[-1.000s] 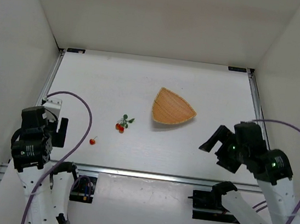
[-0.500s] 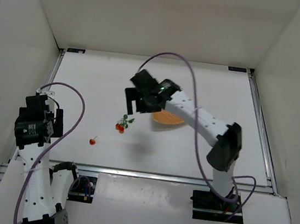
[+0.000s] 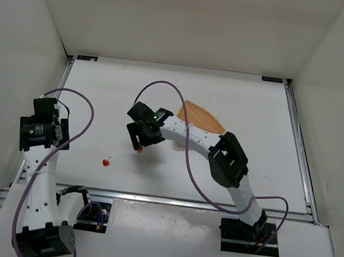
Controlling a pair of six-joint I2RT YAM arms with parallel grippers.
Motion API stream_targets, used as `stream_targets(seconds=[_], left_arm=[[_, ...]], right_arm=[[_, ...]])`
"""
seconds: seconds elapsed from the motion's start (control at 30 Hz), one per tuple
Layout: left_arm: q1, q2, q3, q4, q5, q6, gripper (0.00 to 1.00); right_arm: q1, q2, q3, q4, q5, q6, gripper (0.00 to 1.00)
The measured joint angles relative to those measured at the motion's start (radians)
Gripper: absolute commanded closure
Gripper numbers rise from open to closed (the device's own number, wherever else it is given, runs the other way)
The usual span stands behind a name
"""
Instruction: Place and organize the fake fruits in the fruit bowl
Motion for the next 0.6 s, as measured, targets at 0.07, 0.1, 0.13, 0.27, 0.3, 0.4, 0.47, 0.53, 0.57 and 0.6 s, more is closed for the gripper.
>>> stream_targets(seconds=[0.07, 0.1, 0.13, 0.27, 0.3, 0.4, 0.47, 0.53, 0.57, 0.6], left_arm=[[0.000, 0.039, 0.000, 0.016, -0.008, -0.002, 0.00], [0.000, 0.055, 0.002, 0.022, -0.010, -0.003, 0.00], [0.000, 0.070, 0.002, 0.029, -0.011, -0.004, 0.00], [0.000, 0.111, 0.004, 0.058, -0.015, -0.009, 0.00], [0.000, 0.119, 0.004, 0.066, -0.016, -0.010, 0.00], [0.000, 0.146, 0.004, 0.082, -0.018, -0.011, 0.00], [0.000, 0.162, 0.004, 0.090, -0.018, -0.011, 0.00], [0.000, 0.170, 0.004, 0.098, -0.019, -0.009, 0.00], [0.000, 0.171, 0.003, 0.101, -0.021, -0.007, 0.00], [0.000, 0.171, 0.003, 0.103, -0.022, -0.006, 0.00]], right_arm=[[0.006, 0.026, 0.000, 0.025, -0.013, -0.007, 0.22], [0.009, 0.037, 0.000, 0.032, -0.021, -0.009, 0.23], [0.011, 0.047, -0.006, 0.040, -0.030, -0.010, 0.23], [0.013, 0.074, -0.030, 0.058, -0.051, -0.011, 0.23], [0.013, 0.087, -0.027, 0.064, -0.051, -0.011, 0.24], [0.014, 0.121, 0.027, 0.073, -0.050, -0.007, 0.28], [0.014, 0.145, 0.062, 0.085, -0.045, -0.002, 0.31], [0.016, 0.157, 0.079, 0.100, -0.033, 0.005, 0.35], [0.016, 0.161, 0.084, 0.102, -0.026, 0.010, 0.39], [0.016, 0.164, 0.087, 0.103, -0.020, 0.012, 0.41]])
